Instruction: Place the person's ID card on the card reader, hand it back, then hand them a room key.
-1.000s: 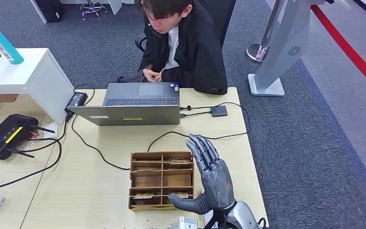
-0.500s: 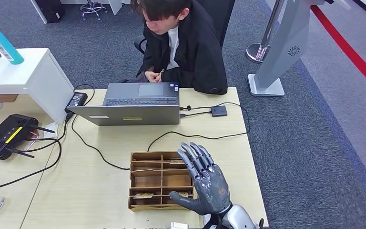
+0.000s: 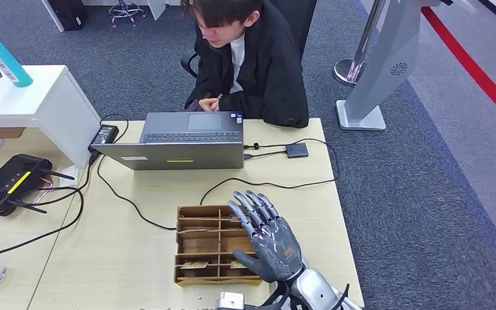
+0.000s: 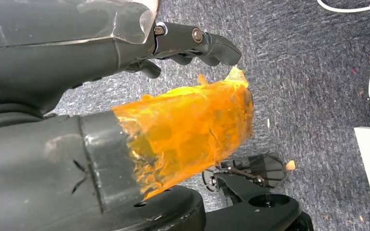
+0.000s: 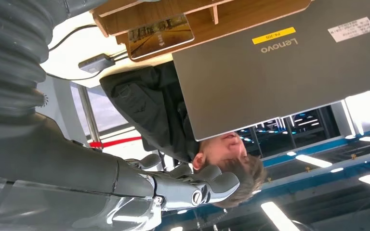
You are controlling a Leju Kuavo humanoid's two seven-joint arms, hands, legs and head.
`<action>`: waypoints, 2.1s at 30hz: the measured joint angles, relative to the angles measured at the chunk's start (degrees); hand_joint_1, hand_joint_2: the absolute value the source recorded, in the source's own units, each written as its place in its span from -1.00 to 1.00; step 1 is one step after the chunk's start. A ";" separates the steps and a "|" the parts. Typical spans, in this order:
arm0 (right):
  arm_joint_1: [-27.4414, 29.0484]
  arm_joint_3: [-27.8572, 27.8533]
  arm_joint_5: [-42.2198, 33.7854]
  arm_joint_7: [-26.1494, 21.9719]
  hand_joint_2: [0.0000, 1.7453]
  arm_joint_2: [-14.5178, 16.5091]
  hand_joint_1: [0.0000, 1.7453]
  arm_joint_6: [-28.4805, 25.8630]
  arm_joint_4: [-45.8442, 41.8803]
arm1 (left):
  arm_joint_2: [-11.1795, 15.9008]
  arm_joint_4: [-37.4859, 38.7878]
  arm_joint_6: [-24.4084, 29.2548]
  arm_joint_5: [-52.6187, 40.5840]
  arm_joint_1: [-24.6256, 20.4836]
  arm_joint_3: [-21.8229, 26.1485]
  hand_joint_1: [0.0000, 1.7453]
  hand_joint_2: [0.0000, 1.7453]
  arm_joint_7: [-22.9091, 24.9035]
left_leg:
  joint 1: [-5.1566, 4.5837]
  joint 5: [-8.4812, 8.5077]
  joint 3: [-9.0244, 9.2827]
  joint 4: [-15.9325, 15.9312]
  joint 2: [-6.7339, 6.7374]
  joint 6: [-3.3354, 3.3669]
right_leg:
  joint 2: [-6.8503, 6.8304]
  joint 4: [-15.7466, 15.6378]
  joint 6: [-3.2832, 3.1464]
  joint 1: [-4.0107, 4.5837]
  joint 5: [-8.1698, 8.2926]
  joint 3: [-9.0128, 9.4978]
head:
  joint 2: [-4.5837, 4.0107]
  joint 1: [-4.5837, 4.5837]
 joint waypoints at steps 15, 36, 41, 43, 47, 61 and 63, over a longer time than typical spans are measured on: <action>-2.73 1.14 0.72 2.25 1.00 1.27 -1.00 1.82 3.04 | 0.00 0.00 -0.49 -0.37 -0.05 -0.69 -1.00 -1.00 0.29 | 0.00 0.01 0.00 0.00 0.00 0.02 | 0.00 0.00 -0.01 0.00 0.00 0.00 | 0.00 0.00; -3.96 1.86 0.26 3.51 1.00 2.03 -0.94 3.43 5.17 | 0.00 0.00 -0.64 -0.53 -0.14 -0.80 -1.00 -1.00 0.40 | 0.00 0.01 0.00 0.00 0.00 0.02 | 0.00 0.00 -0.01 0.00 0.00 0.00 | 0.00 0.00; -4.00 1.92 0.19 3.62 1.00 2.08 -0.94 3.54 5.40 | 0.00 0.00 -0.66 -0.53 -0.15 -0.85 -1.00 -1.00 0.44 | 0.00 0.01 0.00 0.00 0.00 0.02 | 0.00 0.01 -0.01 0.00 0.01 0.00 | 0.00 0.00; -4.00 1.92 0.19 3.62 1.00 2.09 -0.94 3.55 5.42 | 0.00 0.00 -0.66 -0.53 -0.15 -0.85 -1.00 -1.00 0.44 | 0.00 0.01 0.00 0.00 0.00 0.02 | 0.00 0.01 -0.01 0.00 0.01 0.00 | 0.00 0.00; -4.00 1.93 0.18 3.62 1.00 2.11 -0.94 3.55 5.44 | 0.00 0.00 -0.66 -0.53 -0.15 -0.86 -1.00 -1.00 0.44 | 0.00 0.01 0.00 0.00 0.00 0.02 | 0.00 0.01 -0.01 0.00 0.01 0.00 | 0.00 0.00; -4.09 1.97 -0.19 4.02 1.00 2.20 -0.87 4.04 5.87 | 0.00 0.00 -0.66 -0.53 -0.16 -1.05 -1.00 -1.00 0.44 | 0.00 0.02 0.00 0.00 0.00 0.02 | 0.00 0.01 -0.01 0.00 0.01 0.00 | 0.00 0.00; -4.12 1.97 -0.23 4.08 1.00 2.20 -0.85 4.07 6.00 | 0.00 0.00 -0.66 -0.53 -0.16 -1.25 -1.00 -1.00 0.44 | 0.00 0.02 0.00 0.00 0.00 0.02 | 0.00 0.01 -0.01 0.00 0.01 0.00 | 0.00 0.00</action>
